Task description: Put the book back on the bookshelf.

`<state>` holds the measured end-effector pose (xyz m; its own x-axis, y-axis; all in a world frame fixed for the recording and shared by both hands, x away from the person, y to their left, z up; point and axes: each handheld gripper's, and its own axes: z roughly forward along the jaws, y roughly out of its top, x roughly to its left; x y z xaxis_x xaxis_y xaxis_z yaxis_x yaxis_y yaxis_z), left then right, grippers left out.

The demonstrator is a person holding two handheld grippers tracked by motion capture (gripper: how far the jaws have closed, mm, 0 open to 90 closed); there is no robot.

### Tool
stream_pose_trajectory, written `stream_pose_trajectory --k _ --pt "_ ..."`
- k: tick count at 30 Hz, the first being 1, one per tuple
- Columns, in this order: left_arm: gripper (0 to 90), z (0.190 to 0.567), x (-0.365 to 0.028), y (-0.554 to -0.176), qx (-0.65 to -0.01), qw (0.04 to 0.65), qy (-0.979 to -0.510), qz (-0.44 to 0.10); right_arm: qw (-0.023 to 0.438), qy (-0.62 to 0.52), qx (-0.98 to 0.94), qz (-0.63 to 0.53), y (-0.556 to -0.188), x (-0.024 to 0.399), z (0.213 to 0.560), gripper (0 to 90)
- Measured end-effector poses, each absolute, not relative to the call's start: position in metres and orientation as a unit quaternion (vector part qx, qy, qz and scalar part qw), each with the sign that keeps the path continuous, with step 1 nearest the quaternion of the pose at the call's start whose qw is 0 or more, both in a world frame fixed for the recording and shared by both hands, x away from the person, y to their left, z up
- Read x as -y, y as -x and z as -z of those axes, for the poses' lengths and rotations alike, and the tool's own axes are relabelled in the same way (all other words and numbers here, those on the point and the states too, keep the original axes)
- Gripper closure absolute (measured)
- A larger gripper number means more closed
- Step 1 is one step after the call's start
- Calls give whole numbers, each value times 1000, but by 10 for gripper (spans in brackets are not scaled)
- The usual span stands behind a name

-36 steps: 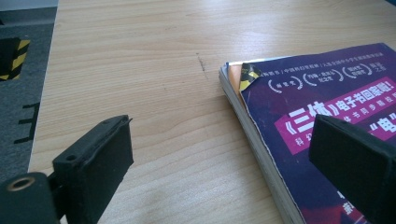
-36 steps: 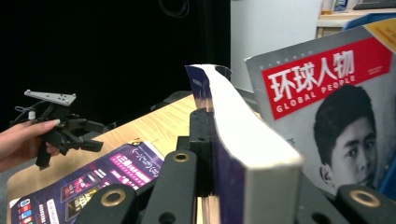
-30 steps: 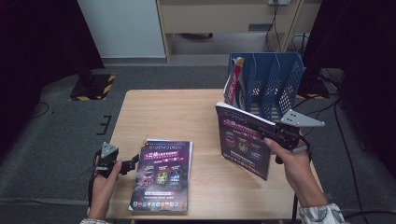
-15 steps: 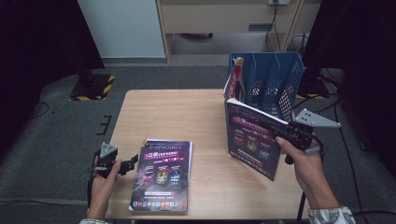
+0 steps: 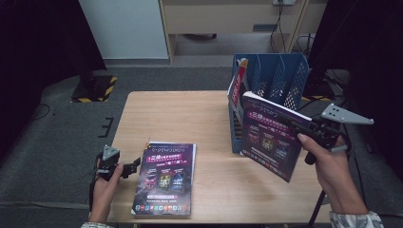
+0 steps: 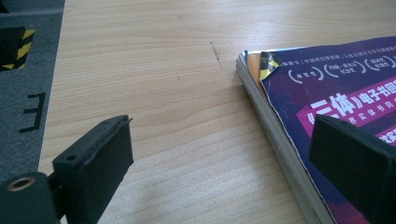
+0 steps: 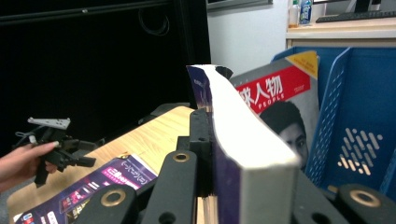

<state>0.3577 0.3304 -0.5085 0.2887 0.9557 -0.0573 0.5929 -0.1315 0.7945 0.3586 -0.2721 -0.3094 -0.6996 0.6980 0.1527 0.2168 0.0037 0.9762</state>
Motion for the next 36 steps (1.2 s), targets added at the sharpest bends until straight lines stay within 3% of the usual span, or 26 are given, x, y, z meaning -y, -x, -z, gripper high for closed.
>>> stream_pose_trajectory --k 14,36 --pt "59 508 -327 -358 -537 367 -718 -247 214 -358 -658 -627 -376 288 275 826" --pt "59 510 -326 -359 -537 364 -721 -242 261 -408 -650 -585 -422 291 266 825"
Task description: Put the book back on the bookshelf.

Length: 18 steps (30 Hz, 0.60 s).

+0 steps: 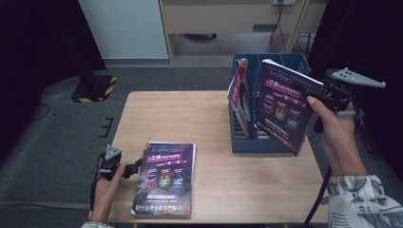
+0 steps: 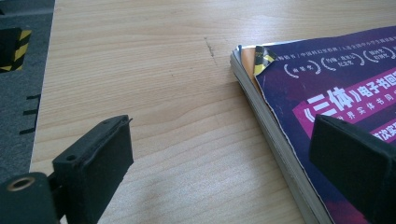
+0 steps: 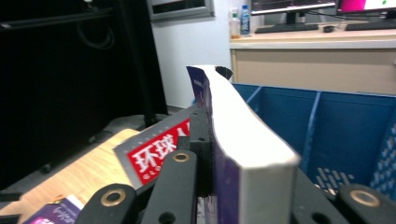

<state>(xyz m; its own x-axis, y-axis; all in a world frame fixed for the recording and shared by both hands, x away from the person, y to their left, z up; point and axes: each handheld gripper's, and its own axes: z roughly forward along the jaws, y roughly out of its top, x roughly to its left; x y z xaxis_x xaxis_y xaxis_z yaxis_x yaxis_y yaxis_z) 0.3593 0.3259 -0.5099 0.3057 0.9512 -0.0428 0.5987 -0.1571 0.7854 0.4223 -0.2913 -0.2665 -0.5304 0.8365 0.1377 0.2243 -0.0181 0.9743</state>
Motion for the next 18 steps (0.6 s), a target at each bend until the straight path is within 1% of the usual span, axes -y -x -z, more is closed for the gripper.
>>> stream_pose_trajectory --k 10,18 --pt "59 509 -326 -358 -538 367 -719 -242 283 -430 -645 -565 -444 285 268 826" --pt "59 509 -326 -357 -537 369 -719 -243 295 -447 -639 -552 -455 283 272 826"
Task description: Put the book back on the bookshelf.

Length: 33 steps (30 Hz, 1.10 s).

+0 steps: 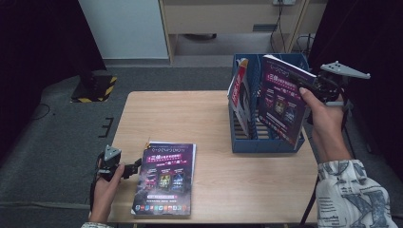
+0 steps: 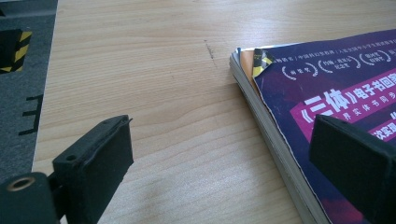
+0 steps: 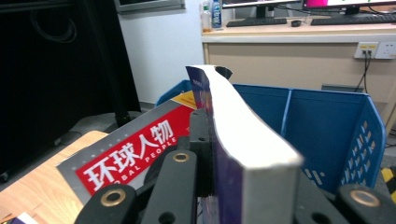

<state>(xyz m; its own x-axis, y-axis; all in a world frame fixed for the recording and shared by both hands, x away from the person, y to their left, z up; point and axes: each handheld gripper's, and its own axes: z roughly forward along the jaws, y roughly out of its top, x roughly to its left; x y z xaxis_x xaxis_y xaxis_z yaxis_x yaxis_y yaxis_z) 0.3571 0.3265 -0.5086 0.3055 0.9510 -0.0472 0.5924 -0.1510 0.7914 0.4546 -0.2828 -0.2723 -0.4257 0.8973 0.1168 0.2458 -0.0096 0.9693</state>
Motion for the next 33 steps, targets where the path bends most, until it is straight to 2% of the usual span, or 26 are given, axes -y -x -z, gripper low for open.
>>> stream_pose_trajectory --k 24,33 --pt "59 508 -323 -355 -541 385 -709 -238 334 -497 -590 -541 -495 277 290 825" --pt "59 504 -328 -353 -545 388 -702 -245 326 -508 -573 -554 -501 271 299 824"
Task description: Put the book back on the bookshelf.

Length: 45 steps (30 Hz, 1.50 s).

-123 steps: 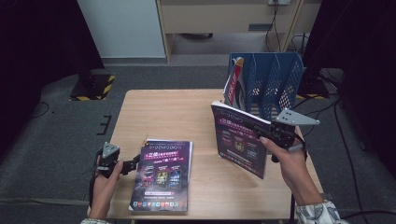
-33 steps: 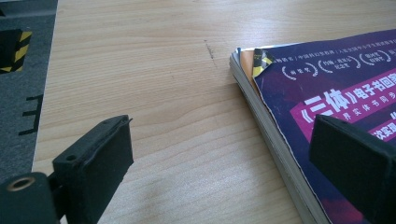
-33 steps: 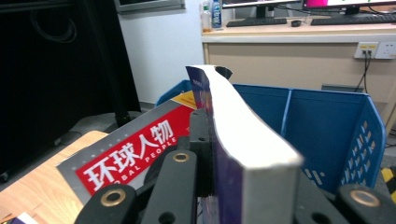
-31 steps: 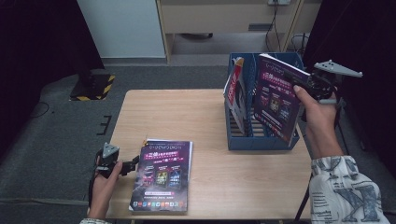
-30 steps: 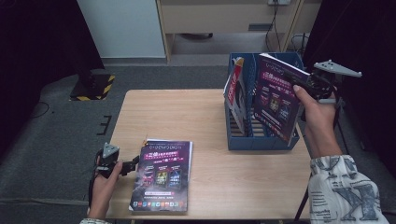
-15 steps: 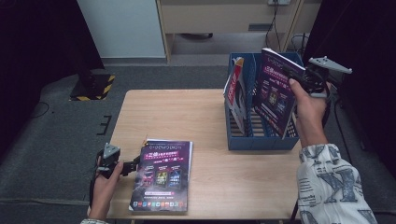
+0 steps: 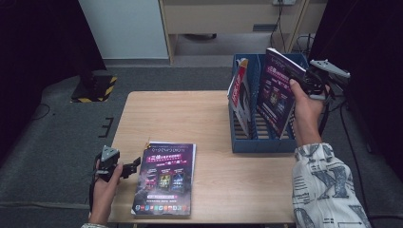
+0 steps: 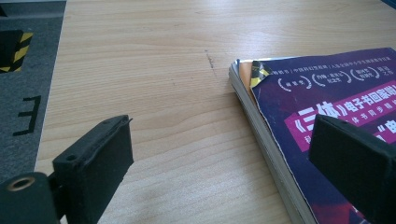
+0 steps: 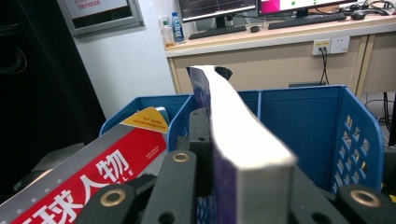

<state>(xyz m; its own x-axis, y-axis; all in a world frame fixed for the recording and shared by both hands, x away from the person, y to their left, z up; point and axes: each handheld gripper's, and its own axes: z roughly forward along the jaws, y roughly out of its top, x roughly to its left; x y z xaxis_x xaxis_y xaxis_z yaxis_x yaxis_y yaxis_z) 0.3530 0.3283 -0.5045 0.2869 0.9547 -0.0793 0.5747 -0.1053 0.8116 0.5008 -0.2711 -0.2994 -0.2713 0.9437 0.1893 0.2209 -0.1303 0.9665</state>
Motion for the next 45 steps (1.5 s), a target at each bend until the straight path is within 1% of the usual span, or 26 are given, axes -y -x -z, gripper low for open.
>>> stream_pose_trajectory --k 2,26,45 --pt "59 504 -328 -353 -543 388 -703 -245 322 -509 -571 -558 -503 269 300 824" --pt "59 506 -328 -354 -541 379 -709 -246 339 -493 -561 -572 -513 256 309 824" --pt "59 506 -327 -355 -536 375 -715 -247 355 -497 -550 -570 -511 256 337 823"
